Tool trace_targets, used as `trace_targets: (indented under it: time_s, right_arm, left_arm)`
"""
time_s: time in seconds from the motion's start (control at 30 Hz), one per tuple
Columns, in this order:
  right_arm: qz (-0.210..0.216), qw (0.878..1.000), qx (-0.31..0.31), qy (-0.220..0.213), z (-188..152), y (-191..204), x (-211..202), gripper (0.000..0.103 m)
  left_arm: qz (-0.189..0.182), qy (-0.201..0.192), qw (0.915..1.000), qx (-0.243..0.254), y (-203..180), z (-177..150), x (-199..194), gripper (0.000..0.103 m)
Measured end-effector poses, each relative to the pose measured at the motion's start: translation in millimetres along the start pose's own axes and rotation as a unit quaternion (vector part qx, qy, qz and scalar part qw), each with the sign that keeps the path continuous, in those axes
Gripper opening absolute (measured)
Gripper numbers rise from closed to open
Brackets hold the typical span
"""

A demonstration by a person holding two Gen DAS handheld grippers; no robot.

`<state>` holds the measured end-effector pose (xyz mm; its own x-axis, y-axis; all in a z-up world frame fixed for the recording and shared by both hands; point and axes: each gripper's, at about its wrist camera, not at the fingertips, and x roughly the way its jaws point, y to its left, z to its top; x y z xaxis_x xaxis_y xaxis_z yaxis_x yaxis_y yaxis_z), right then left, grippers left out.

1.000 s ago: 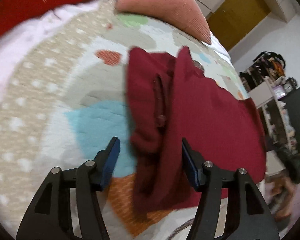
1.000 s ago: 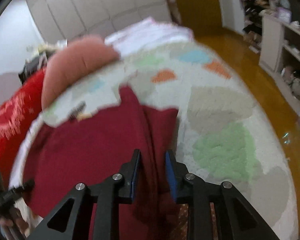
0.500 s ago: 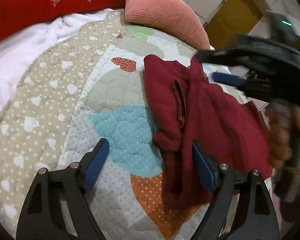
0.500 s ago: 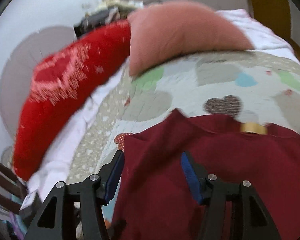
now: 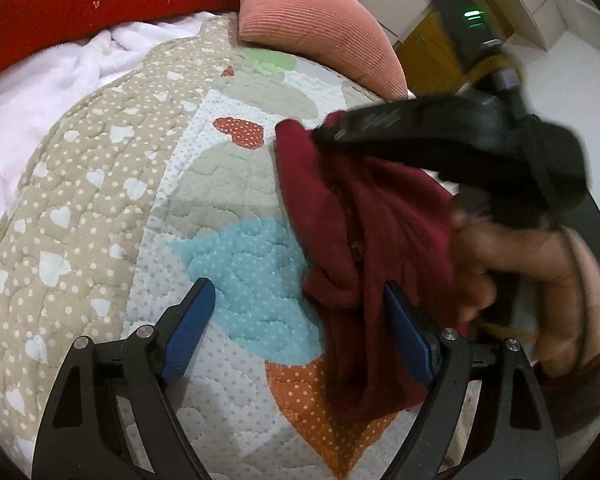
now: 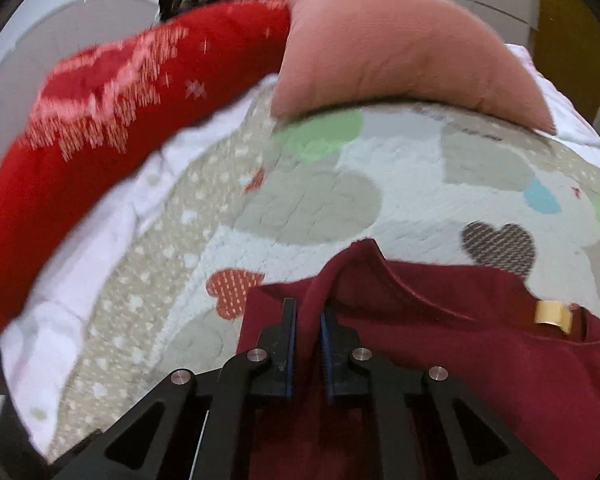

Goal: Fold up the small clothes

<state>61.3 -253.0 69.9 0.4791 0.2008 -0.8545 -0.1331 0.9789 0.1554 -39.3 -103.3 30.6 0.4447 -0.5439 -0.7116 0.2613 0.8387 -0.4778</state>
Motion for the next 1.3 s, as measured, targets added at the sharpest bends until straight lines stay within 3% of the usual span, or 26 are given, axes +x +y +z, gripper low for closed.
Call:
trace_targets:
  time_s: [0.1,0.23,0.3,0.4,0.47,0.57,0.67,0.8,0.87,0.93,1.07,1.17,1.3]
  right_arm:
    - [-0.011,1.000,-0.012,0.001,-6,3,9,0.014]
    - [0.048,0.998,0.033,-0.030,-11,-12,-28,0.029]
    - [0.056,0.996,0.042,-0.059,-14,-17,-52,0.029]
    - [0.034,0.998,0.008,-0.060,-15,-8,-55,0.029]
    - [-0.002,0.999,-0.013,-0.043,-15,-1,-41,0.025]
    - [0.004,1.000,-0.015,0.006,-16,5,-1,0.024]
    - [-0.020,0.999,-0.043,-0.008,-18,13,4,0.024]
    - [0.021,1.000,0.003,-0.004,-20,-3,-17,0.024]
    - [0.036,0.999,0.025,-0.014,-24,-12,-34,0.031]
    - [0.032,0.999,0.023,-0.023,-27,-12,-45,0.051]
    - [0.023,1.000,-0.007,-0.003,-26,6,-39,0.052]
    - [-0.003,0.999,-0.039,0.037,-27,21,-16,0.057]
    - [-0.039,0.995,-0.080,0.041,-30,38,1,0.075]
  left_arm:
    - [-0.001,0.000,1.0000,0.000,0,0,0,0.084]
    - [-0.008,0.001,0.9999,-0.013,3,2,-2,0.084]
    - [-0.017,-0.001,0.9996,-0.024,8,1,-8,0.084]
    - [-0.014,0.000,0.9995,-0.028,10,2,-14,0.084]
    - [-0.012,0.001,0.9995,-0.029,10,2,-13,0.084]
    - [-0.003,0.001,0.9998,-0.021,7,1,-12,0.084]
    - [0.002,0.004,0.9998,-0.017,6,1,-11,0.084]
    - [0.006,0.004,0.9999,-0.014,5,1,-10,0.084]
    - [0.010,0.010,0.9998,-0.014,5,2,-9,0.084]
    - [0.016,0.016,0.9997,-0.012,3,0,-11,0.084]
    - [0.027,0.017,0.9995,-0.001,-1,-6,-14,0.084]
    - [0.027,0.017,0.9995,-0.002,0,-6,-14,0.084]
    - [0.028,0.017,0.9995,-0.001,0,-7,-14,0.084]
